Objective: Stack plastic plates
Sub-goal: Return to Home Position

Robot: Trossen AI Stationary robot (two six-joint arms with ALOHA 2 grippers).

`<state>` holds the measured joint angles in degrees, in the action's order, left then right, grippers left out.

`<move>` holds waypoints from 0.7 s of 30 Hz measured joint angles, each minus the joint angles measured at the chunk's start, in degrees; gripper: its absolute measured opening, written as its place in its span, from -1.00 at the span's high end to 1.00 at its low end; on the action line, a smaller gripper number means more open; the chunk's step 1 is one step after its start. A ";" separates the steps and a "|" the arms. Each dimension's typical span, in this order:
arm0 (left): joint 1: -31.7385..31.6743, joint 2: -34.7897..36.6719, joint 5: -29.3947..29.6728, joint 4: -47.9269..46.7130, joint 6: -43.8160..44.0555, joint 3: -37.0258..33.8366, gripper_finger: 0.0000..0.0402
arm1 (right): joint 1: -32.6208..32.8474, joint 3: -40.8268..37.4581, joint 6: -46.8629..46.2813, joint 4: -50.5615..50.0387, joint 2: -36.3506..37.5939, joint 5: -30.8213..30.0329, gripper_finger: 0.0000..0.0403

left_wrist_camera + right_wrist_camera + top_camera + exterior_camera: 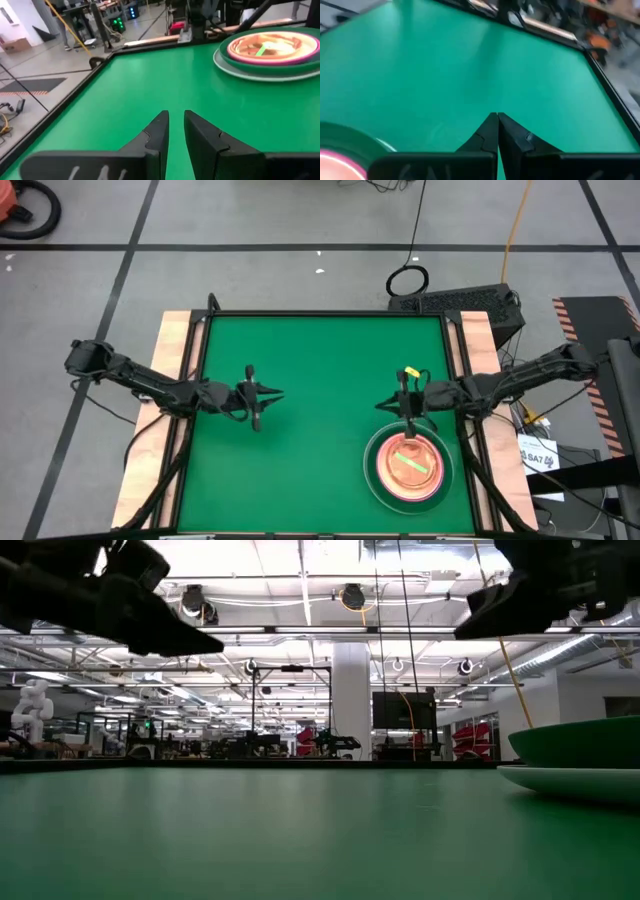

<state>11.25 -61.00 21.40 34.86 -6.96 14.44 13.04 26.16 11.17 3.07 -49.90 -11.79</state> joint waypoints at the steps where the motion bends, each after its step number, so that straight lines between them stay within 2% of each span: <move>1: -0.39 0.78 -0.30 -0.05 -0.09 -0.81 0.67 | -0.81 -1.79 1.05 2.43 0.82 1.69 1.00; 5: -2.77 3.21 -0.93 1.14 -1.52 -3.73 0.68 | -4.06 -11.46 3.93 16.36 4.48 6.12 1.00; 9: -6.04 5.94 -5.45 2.86 -1.91 -7.00 0.81 | -6.41 -19.55 3.45 24.64 8.18 5.94 1.00; 13: -8.70 8.30 -8.51 2.53 -0.69 -9.35 0.97 | -7.95 -23.43 1.76 24.76 11.42 5.96 1.00; 21: -9.54 13.32 -9.18 2.61 -1.11 -12.31 0.97 | -8.90 -24.83 0.45 20.85 16.06 6.04 1.00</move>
<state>1.72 -47.68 12.22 37.47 -8.07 2.13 4.14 1.33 11.62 23.92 -33.84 -5.75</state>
